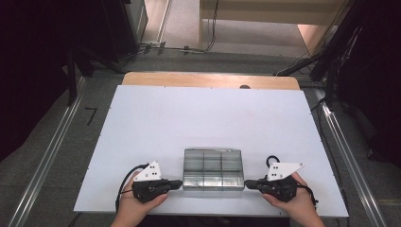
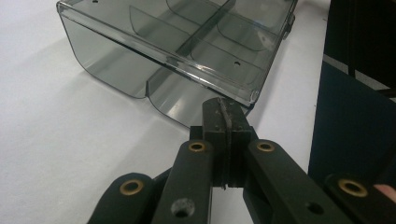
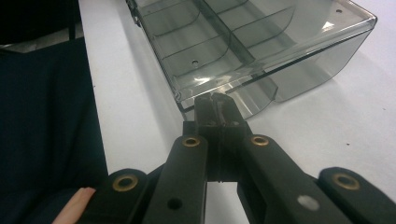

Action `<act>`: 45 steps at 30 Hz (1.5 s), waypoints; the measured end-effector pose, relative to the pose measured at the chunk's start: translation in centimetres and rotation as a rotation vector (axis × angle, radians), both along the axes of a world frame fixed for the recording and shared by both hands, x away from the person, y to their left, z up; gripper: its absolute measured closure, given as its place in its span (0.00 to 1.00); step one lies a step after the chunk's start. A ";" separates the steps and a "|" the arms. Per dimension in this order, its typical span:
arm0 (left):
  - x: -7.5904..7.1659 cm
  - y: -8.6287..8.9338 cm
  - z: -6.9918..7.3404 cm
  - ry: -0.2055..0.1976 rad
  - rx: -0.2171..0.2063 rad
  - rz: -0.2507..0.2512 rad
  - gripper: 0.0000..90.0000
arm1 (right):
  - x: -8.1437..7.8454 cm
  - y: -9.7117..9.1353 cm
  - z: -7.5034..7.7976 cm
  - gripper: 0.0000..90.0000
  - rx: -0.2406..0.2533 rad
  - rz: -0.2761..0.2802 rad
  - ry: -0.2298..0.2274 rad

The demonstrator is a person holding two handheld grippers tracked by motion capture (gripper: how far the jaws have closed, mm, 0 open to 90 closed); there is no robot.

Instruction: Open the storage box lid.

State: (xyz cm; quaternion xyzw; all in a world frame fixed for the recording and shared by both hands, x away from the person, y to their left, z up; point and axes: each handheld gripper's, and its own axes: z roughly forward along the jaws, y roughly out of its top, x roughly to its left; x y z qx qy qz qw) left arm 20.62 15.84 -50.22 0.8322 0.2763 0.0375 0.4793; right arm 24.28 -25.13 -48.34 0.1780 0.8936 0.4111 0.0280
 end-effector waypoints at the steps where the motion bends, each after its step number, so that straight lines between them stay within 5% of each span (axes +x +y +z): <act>1: 0.0 0.0 0.0 0.000 -0.011 -0.003 1.00 | 0.0 0.0 0.0 0.98 0.002 0.001 0.000; 12: -0.2 -0.1 0.4 -0.018 -0.033 -0.007 1.00 | 0.0 -0.1 0.2 0.98 0.031 0.005 0.002; 27: -0.3 0.3 0.9 -0.034 -0.164 0.020 1.00 | -0.3 -0.1 1.4 0.98 0.103 -0.017 -0.023; 45: -0.5 0.1 1.8 -0.120 -0.178 0.072 1.00 | -0.5 0.0 2.7 0.98 0.151 -0.044 -0.053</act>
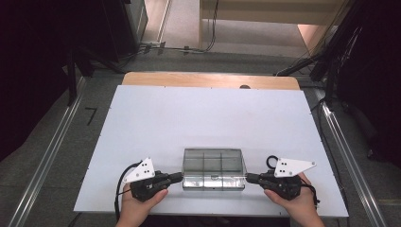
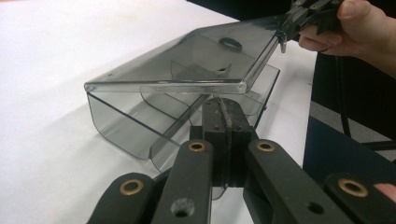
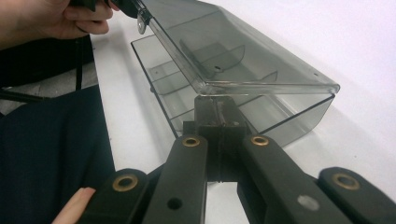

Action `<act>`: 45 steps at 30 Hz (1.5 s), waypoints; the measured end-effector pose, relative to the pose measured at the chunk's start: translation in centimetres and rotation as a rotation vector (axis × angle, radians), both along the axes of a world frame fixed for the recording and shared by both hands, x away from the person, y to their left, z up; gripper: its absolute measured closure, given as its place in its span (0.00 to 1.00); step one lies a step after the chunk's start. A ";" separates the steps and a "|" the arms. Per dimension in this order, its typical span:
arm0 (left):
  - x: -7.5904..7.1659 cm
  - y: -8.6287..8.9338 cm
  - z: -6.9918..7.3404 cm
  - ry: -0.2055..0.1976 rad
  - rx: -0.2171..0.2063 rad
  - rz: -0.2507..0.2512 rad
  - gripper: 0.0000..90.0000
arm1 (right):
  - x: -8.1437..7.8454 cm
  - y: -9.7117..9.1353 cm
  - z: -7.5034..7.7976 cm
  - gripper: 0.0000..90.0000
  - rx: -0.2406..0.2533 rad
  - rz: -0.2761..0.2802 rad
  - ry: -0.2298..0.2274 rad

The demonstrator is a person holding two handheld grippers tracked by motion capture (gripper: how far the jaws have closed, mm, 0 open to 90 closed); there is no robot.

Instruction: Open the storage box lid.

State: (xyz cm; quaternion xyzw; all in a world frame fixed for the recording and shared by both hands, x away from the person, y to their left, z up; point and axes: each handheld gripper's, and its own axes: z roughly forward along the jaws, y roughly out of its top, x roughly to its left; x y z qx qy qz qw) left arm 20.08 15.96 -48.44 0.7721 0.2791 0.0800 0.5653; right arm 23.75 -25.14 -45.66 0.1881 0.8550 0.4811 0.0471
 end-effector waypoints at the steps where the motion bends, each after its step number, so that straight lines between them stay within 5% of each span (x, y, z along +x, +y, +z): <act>1: 0.0 0.0 0.1 -0.004 -0.002 0.003 1.00 | 0.0 0.0 0.1 0.98 0.001 -0.002 -0.001; 7: 0.1 0.3 0.1 -0.007 -0.003 0.012 1.00 | 0.1 0.1 0.6 0.98 0.022 -0.019 -0.008; 11: 0.1 0.6 0.1 -0.017 -0.008 0.037 0.89 | 0.1 0.2 0.9 0.98 0.026 -0.023 -0.012; 17: 0.6 0.5 0.2 -0.006 -0.007 0.078 0.53 | 0.2 0.3 1.5 0.98 0.042 -0.045 -0.018; 19: 1.0 0.4 0.3 -0.006 -0.014 0.096 0.49 | 0.3 0.3 1.6 0.98 0.044 -0.050 -0.015; 20: 1.2 0.3 0.4 -0.009 -0.008 0.110 0.43 | 0.4 0.4 1.7 0.98 0.047 -0.054 -0.016; 21: 1.5 0.3 0.5 -0.001 -0.001 0.112 0.24 | 0.6 0.4 2.0 0.98 0.053 -0.063 -0.017; 26: 2.9 -0.2 0.5 0.019 0.005 0.130 0.00 | 1.0 0.5 2.6 0.98 0.065 -0.071 -0.019; 34: 4.9 -1.0 0.8 0.006 0.004 0.160 0.01 | 1.7 0.9 3.2 0.98 0.065 -0.079 -0.025; 45: 7.2 -1.7 0.6 0.007 -0.005 0.180 0.16 | 3.4 0.9 4.3 0.98 0.088 -0.094 -0.035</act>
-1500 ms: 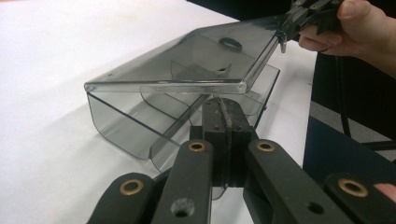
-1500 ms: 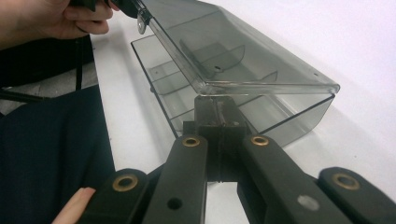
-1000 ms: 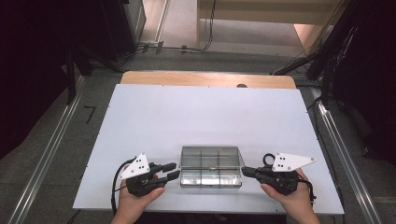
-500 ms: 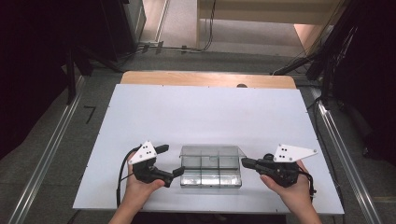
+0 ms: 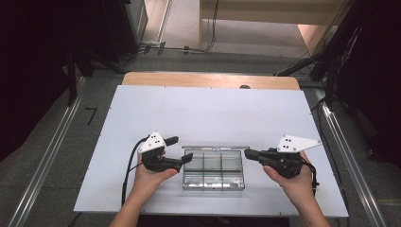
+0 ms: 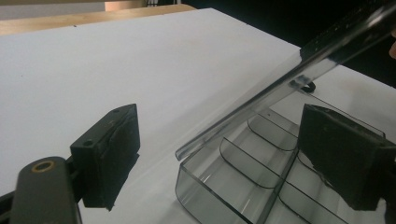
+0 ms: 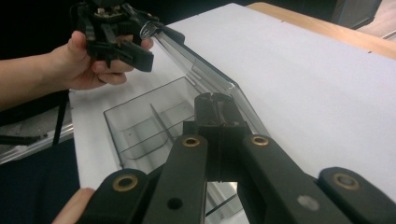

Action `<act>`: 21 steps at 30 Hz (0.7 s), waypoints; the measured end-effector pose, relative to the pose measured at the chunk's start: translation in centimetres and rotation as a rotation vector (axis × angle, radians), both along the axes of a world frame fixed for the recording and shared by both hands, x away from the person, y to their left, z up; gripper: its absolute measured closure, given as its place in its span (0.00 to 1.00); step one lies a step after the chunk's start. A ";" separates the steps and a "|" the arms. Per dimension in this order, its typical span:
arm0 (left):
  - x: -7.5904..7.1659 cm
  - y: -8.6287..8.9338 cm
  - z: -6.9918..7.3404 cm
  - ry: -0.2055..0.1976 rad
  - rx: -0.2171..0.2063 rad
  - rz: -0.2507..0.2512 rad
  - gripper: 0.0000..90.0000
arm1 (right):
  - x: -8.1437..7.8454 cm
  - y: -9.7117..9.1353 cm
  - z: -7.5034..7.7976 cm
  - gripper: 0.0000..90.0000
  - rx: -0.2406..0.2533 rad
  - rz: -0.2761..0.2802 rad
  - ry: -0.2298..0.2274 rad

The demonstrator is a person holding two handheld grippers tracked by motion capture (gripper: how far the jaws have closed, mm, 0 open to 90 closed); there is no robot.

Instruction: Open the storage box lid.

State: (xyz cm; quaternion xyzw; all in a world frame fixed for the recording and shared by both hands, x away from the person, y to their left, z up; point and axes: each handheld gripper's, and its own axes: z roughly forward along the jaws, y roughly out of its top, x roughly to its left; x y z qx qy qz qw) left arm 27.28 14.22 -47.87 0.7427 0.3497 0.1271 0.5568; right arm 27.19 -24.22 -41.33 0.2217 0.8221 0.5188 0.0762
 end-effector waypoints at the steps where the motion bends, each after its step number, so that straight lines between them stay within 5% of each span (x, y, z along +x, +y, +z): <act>1: 0.1 -0.1 -0.1 -0.003 0.002 0.009 0.18 | 0.2 0.0 0.1 0.98 0.004 -0.003 0.000; 6: 0.6 -0.2 -0.5 0.022 -0.006 0.018 0.34 | 0.7 0.1 0.7 0.98 -0.002 -0.009 0.000; 11: 1.0 -0.2 -0.8 0.050 -0.059 -0.016 0.50 | 1.3 0.3 1.0 0.98 -0.011 0.002 0.003; 21: 1.1 0.1 -0.7 0.044 -0.068 -0.004 0.65 | 2.3 -0.3 1.0 0.98 0.018 -0.012 0.007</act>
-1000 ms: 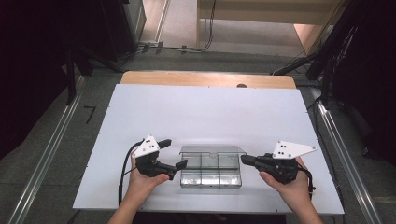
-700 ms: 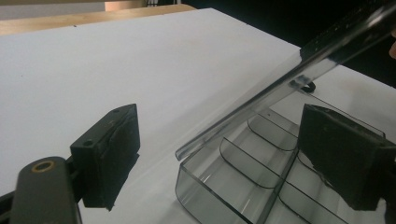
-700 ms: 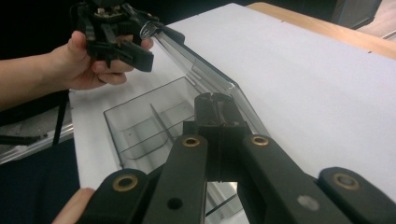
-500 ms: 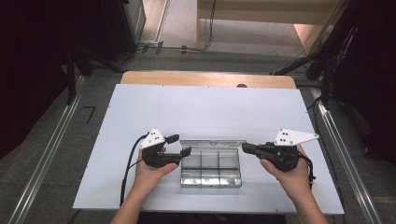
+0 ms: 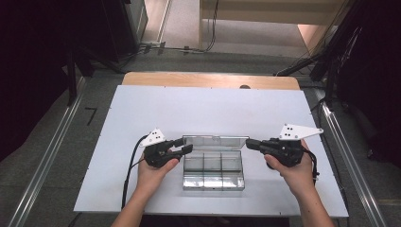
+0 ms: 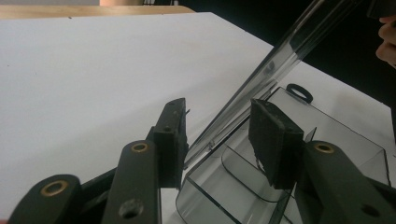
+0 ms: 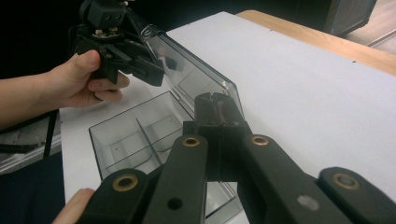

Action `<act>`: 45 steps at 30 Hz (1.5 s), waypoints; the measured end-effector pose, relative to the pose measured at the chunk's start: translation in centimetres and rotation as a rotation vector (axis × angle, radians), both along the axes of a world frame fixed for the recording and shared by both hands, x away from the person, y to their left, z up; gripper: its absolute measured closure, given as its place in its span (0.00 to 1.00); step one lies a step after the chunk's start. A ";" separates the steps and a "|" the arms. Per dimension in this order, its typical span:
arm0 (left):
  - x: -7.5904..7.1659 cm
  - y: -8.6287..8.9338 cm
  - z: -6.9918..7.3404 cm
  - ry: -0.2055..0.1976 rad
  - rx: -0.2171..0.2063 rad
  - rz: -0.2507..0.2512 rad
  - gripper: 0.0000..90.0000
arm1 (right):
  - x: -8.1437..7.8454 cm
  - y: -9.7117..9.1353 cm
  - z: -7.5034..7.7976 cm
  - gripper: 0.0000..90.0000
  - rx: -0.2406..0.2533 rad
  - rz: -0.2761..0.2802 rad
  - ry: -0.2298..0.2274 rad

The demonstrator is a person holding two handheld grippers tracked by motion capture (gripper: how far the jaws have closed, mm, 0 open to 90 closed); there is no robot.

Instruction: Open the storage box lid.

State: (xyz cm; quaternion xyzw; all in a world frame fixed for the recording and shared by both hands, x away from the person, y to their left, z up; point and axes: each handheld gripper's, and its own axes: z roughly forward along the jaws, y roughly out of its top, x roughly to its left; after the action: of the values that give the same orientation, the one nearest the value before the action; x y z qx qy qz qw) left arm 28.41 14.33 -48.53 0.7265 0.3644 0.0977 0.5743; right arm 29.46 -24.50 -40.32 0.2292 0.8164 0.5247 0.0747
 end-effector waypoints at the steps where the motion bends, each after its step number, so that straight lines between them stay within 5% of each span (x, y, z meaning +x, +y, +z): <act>1: 0.0 0.0 0.0 0.000 -0.003 0.003 0.67 | 0.1 -0.1 0.0 0.98 0.002 -0.001 -0.003; 11: 0.0 0.0 0.1 0.009 -0.019 0.006 0.75 | 0.2 -0.7 0.0 0.98 0.005 0.014 -0.008; 18: 0.0 0.0 0.1 0.008 -0.020 0.009 0.75 | 0.9 -2.0 -1.1 0.80 -0.012 0.029 0.046; 23: 0.0 0.0 0.1 0.005 -0.020 0.018 0.77 | 1.6 -2.0 -2.3 0.52 0.025 -0.013 0.074; 30: 0.1 0.1 0.1 0.004 -0.025 0.020 0.78 | 2.2 -0.3 -3.7 0.00 -0.025 -0.074 0.086; 38: 0.1 0.0 0.1 0.006 -0.028 0.034 0.80 | 2.3 1.6 -5.2 0.00 -0.004 -0.098 0.098; 45: 0.3 0.1 0.0 0.013 -0.042 0.038 0.80 | 2.2 2.4 -6.1 0.30 0.028 -0.171 0.090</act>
State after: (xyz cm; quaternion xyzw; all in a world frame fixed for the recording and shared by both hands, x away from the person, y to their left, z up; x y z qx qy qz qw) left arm 28.69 14.40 -48.56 0.7079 0.3837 0.0963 0.5851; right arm 31.63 -22.13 -46.45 0.3224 0.7892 0.5168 0.0790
